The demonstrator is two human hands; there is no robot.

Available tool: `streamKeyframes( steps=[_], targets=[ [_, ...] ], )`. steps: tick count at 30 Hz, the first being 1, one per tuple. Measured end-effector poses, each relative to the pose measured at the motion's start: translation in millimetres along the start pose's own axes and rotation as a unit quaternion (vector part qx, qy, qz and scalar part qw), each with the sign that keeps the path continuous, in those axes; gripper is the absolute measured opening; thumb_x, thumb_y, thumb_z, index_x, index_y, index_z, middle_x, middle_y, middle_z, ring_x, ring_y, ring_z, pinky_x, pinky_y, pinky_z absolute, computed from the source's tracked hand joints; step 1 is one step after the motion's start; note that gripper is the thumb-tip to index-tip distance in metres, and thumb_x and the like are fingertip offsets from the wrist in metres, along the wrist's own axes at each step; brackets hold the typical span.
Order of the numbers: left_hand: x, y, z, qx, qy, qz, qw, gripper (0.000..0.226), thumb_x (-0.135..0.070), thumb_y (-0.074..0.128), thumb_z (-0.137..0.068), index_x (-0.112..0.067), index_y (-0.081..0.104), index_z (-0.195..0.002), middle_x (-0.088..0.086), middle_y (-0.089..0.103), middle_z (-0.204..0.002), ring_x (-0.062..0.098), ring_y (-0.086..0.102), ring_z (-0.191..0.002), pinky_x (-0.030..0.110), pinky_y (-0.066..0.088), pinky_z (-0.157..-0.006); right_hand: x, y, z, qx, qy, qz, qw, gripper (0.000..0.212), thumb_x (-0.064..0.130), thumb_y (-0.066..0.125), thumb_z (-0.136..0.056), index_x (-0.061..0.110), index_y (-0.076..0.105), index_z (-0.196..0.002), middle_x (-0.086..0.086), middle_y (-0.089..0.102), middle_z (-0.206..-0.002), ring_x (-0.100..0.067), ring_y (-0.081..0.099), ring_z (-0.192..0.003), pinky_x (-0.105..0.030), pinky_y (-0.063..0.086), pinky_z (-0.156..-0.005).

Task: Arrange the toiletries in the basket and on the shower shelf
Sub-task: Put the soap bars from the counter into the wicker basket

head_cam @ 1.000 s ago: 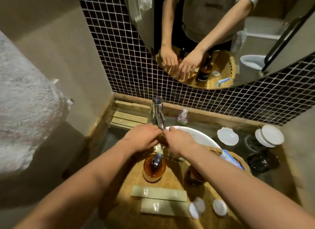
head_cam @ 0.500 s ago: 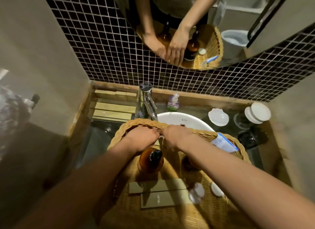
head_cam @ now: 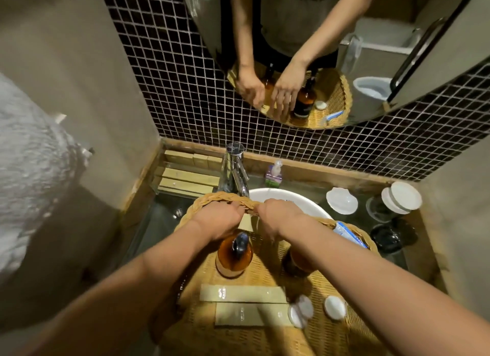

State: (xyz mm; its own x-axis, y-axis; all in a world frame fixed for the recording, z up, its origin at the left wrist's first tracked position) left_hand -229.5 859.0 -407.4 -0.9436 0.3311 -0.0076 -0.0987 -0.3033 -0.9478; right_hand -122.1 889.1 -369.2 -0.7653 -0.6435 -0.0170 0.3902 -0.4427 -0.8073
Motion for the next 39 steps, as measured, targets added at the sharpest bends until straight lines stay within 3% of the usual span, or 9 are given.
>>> streamKeyframes(
  steps=[4,9,15,19,24,35,39],
  targets=[
    [-4.8,-34.8,25.1,-0.045,-0.033,-0.014,0.998,0.043,-0.021,0.066,-0.087,-0.014,0.05,-0.127,0.007,0.054,-0.127,0.026,0.059,-0.107,0.039,0.048,-0.087,2.7,-17.0,16.3,-0.088,-0.027,0.049,0.995,0.044,0.02,0.07,-0.084,0.018,0.058,-0.126,-0.007,0.064,-0.116,-0.028,0.064,-0.106,-0.037,0.05,-0.076],
    [-1.6,-78.7,57.8,-0.097,-0.06,-0.032,0.993,0.048,-0.026,0.064,-0.09,-0.014,0.043,-0.131,0.007,0.051,-0.123,0.024,0.064,-0.089,0.034,0.051,-0.068,7.4,-49.7,44.5,-0.214,-0.064,0.067,0.972,0.036,0.022,0.06,-0.089,0.021,0.055,-0.125,-0.005,0.063,-0.113,-0.029,0.064,-0.102,-0.042,0.052,-0.076],
    [16.6,-114.5,82.6,-0.17,-0.069,-0.037,0.982,0.046,-0.039,0.059,-0.089,-0.019,0.047,-0.128,0.003,0.054,-0.121,0.022,0.059,-0.105,0.04,0.054,-0.082,17.3,-80.4,58.9,-0.281,-0.086,0.069,0.953,0.039,0.03,0.066,-0.087,0.018,0.053,-0.123,-0.006,0.059,-0.114,-0.028,0.061,-0.104,-0.046,0.053,-0.083],
    [26.3,-124.6,84.3,-0.204,-0.058,-0.084,0.974,0.039,-0.044,0.058,-0.085,-0.02,0.055,-0.117,0.001,0.061,-0.115,0.021,0.055,-0.105,0.039,0.047,-0.091,25.1,-95.2,53.9,-0.294,-0.104,0.053,0.949,0.036,0.031,0.063,-0.089,0.017,0.054,-0.12,-0.006,0.058,-0.115,-0.028,0.062,-0.102,-0.041,0.054,-0.08],
    [54.5,-124.7,80.2,-0.232,-0.054,-0.103,0.966,0.045,-0.047,0.062,-0.085,-0.022,0.058,-0.121,0.0,0.061,-0.115,0.02,0.052,-0.107,0.037,0.042,-0.093,34.4,-111.5,35.5,-0.315,-0.099,0.064,0.942,0.036,0.036,0.063,-0.091,0.017,0.057,-0.119,-0.005,0.059,-0.112,-0.026,0.063,-0.1,-0.037,0.048,-0.069],
    [107.4,-101.0,56.9,-0.211,-0.067,-0.072,0.973,0.045,-0.039,0.068,-0.084,-0.022,0.059,-0.125,0.002,0.062,-0.12,0.02,0.055,-0.11,0.038,0.044,-0.097,54.7,-121.6,-19.4,-0.279,-0.079,0.064,0.955,0.033,0.029,0.059,-0.089,0.014,0.057,-0.118,-0.008,0.058,-0.113,-0.028,0.063,-0.097,-0.04,0.049,-0.067],
    [128.3,-85.9,51.2,-0.199,-0.074,-0.063,0.975,0.044,-0.04,0.069,-0.084,-0.022,0.06,-0.123,0.001,0.062,-0.12,0.019,0.055,-0.11,0.038,0.044,-0.098,65.0,-117.4,-43.7,-0.272,-0.074,0.069,0.957,0.039,0.03,0.066,-0.086,0.014,0.057,-0.121,-0.009,0.057,-0.118,-0.028,0.061,-0.102,-0.04,0.05,-0.07]
  ],
)
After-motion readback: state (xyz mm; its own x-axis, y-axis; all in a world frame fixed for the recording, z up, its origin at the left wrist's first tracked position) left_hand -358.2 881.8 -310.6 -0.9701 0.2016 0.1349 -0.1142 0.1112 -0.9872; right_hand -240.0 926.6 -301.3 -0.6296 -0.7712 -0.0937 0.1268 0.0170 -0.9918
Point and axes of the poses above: each hand's wrist, its own z-axis away from the middle knuckle, its own y-axis out of the palm, x = y × z, the point moved 6 cm from there along -z, towards the middle knuckle
